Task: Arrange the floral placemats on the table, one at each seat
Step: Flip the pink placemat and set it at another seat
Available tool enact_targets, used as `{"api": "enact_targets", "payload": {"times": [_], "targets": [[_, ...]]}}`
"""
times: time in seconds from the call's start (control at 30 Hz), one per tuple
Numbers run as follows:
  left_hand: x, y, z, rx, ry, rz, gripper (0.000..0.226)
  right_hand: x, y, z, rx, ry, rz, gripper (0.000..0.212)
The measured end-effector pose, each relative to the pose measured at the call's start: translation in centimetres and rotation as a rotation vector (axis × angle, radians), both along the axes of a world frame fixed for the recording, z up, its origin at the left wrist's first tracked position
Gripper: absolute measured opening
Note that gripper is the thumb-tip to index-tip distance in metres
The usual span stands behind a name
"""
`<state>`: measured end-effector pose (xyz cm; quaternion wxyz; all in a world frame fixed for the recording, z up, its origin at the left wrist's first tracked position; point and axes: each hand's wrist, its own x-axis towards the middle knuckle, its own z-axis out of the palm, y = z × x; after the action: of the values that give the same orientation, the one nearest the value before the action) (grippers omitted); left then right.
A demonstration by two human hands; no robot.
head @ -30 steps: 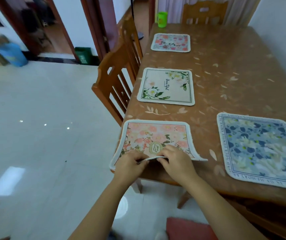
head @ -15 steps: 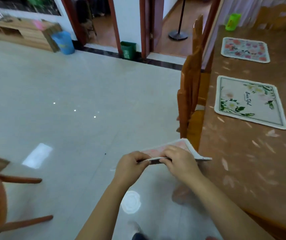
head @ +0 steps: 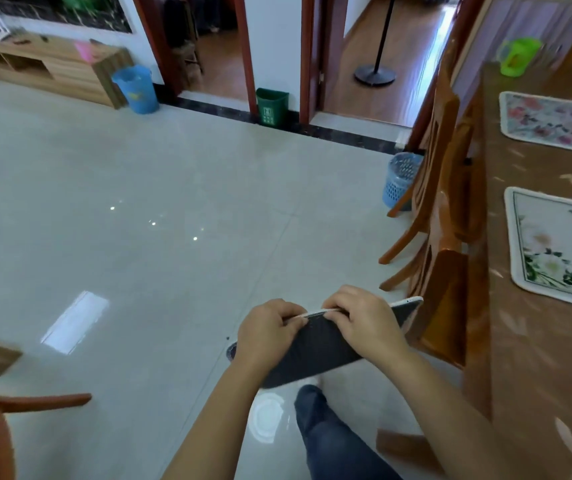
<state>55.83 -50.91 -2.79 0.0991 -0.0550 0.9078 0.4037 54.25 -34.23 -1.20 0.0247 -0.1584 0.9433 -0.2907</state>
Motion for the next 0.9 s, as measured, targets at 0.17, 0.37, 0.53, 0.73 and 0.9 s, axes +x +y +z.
{"api": "enact_targets", "payload": {"times": [0.17, 0.37, 0.53, 0.73, 0.9], "targets": [[-10.6, -0.3, 1.0, -0.122, 0.128, -0.080, 0.011, -10.1, -0.6, 0.2, -0.081, 0.022, -0.057, 0.005], [-23.5, 1.0, 3.7, -0.053, 0.255, -0.152, 0.011, -22.2, 1.1, 1.9, -0.140, 0.076, -0.127, 0.004], [-31.5, 2.6, 3.6, -0.035, 0.300, -0.174, 0.014, -29.8, 2.6, 2.3, -0.138, 0.130, -0.153, 0.005], [-41.4, 3.9, 2.6, -0.007, 0.288, -0.232, 0.013, -38.2, 3.5, 2.4, -0.085, 0.198, -0.237, 0.007], [-52.3, 3.6, 2.7, -0.006, 0.332, -0.329, 0.012, -48.0, 3.1, 3.0, -0.014, 0.217, -0.259, 0.005]]}}
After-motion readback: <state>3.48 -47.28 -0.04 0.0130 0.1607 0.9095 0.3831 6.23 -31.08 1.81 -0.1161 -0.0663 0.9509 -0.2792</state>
